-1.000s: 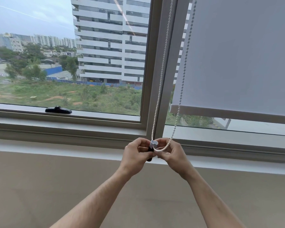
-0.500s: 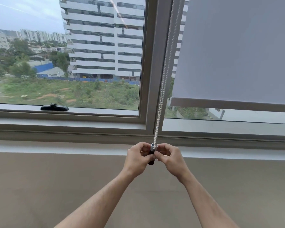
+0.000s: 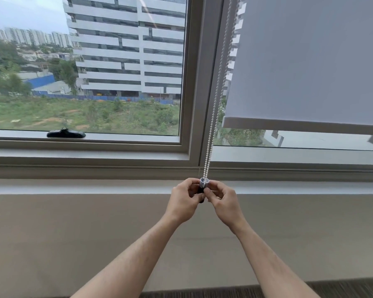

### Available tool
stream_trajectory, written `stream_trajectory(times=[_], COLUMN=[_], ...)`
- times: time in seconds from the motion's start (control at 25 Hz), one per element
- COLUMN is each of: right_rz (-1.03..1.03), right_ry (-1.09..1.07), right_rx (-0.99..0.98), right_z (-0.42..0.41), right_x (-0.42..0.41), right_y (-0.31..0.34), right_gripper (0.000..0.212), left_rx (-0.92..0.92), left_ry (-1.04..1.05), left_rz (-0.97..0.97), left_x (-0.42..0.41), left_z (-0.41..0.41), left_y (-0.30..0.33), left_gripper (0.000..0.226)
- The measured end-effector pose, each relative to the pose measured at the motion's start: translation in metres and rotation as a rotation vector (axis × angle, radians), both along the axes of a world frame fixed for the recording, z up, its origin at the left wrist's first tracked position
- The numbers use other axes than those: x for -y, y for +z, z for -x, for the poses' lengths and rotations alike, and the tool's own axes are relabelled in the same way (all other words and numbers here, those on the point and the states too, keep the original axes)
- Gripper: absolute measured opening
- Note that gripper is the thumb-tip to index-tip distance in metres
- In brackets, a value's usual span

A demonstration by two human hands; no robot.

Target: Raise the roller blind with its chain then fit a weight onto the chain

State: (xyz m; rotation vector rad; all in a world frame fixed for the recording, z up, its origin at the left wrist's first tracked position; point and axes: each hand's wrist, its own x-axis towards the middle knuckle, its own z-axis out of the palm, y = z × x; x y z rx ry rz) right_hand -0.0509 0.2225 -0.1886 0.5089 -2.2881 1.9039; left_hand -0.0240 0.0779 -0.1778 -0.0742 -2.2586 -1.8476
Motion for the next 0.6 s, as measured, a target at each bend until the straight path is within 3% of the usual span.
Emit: stream_trajectory(times=[0.44, 0.6], right_rz=[-0.135, -0.331], right_ry=[-0.162, -0.375], right_rx=[-0.113, -0.431], right_z=[-0.004, -0.022], right_x=[-0.003, -0.005], right_y=[-0.01, -0.037], right_gripper=[0.029, 0.043], left_rx=[0.062, 0.065], left_ry=[0.065, 0.191], left_rz=[0.081, 0.18], left_x=[0.006, 0.016], left_z=[-0.015, -0.028], left_y=[-0.006, -0.015], left_gripper=[0.042, 0.039])
